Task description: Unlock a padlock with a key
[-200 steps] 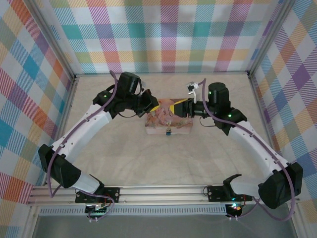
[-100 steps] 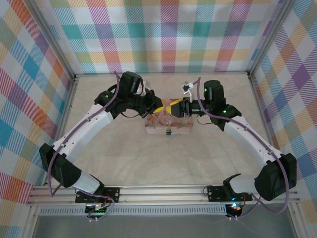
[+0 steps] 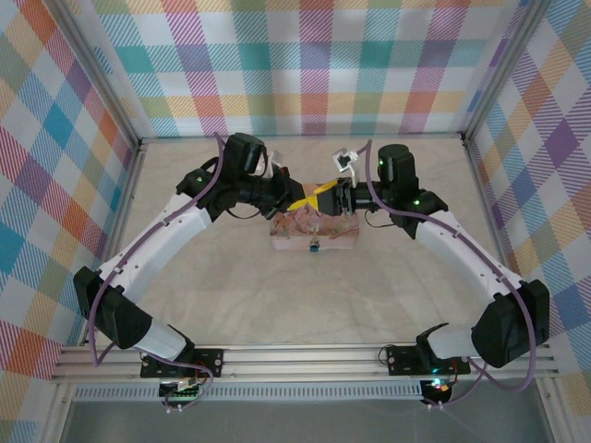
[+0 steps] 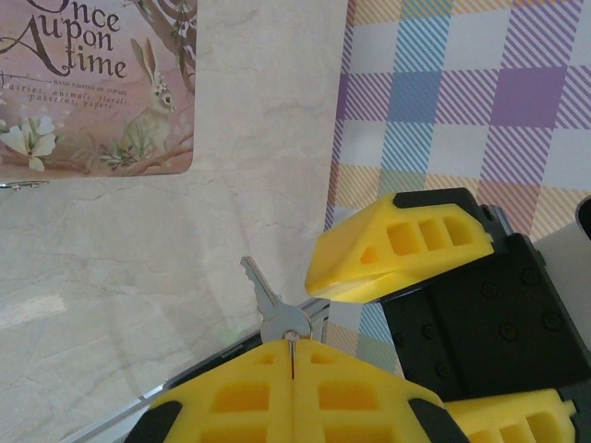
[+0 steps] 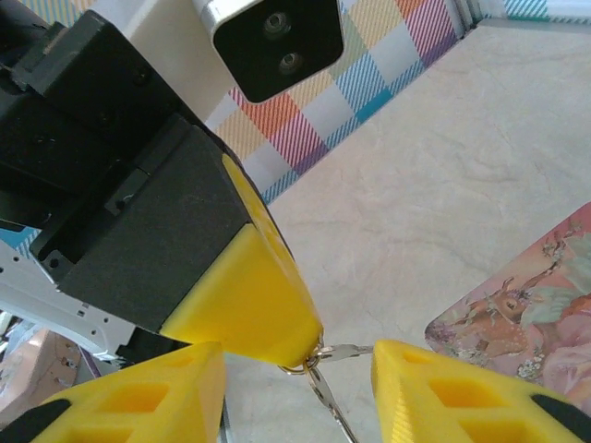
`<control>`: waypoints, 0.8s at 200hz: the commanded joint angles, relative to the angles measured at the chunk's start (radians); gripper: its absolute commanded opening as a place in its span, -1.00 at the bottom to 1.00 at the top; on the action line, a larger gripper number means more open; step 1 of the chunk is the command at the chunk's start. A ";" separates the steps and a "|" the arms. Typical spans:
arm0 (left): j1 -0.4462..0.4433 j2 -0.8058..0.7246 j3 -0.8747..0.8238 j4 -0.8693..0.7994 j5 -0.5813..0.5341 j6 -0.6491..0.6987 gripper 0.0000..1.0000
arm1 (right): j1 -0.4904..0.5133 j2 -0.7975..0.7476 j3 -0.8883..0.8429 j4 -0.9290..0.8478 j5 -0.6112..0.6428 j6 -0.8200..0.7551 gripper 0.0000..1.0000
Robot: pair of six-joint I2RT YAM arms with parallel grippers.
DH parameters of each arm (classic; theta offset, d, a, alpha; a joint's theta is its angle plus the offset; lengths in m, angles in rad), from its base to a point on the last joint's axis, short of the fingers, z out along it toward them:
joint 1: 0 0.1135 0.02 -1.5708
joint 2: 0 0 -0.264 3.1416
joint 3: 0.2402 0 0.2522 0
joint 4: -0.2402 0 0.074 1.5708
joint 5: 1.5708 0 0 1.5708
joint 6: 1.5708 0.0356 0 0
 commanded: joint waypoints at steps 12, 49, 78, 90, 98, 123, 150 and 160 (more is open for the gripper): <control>-0.014 0.006 0.033 0.014 0.022 0.014 -1.00 | 0.000 0.008 0.025 -0.029 -0.039 -0.040 -0.11; -0.014 0.012 0.039 0.010 0.019 0.016 -1.00 | 0.001 0.008 0.021 -0.052 -0.052 -0.058 -0.23; -0.016 0.018 0.043 0.013 0.025 0.016 -1.00 | 0.001 0.007 0.023 -0.061 -0.055 -0.070 -0.31; -0.016 0.018 0.043 0.013 0.027 0.016 -1.00 | 0.003 0.009 0.030 -0.068 -0.053 -0.073 -0.38; -0.017 0.020 0.043 0.014 0.029 0.017 -1.00 | 0.002 0.011 0.032 -0.070 -0.053 -0.074 -0.38; -0.023 0.025 0.047 0.012 0.037 0.025 -1.00 | 0.003 0.017 0.038 -0.069 -0.053 -0.077 -0.52; -0.025 0.025 0.050 0.011 0.037 0.028 -1.00 | 0.003 0.022 0.046 -0.076 -0.046 -0.081 -0.62; -0.025 0.023 0.054 0.010 0.037 0.031 -1.00 | 0.003 0.025 0.051 -0.089 -0.046 -0.088 -0.70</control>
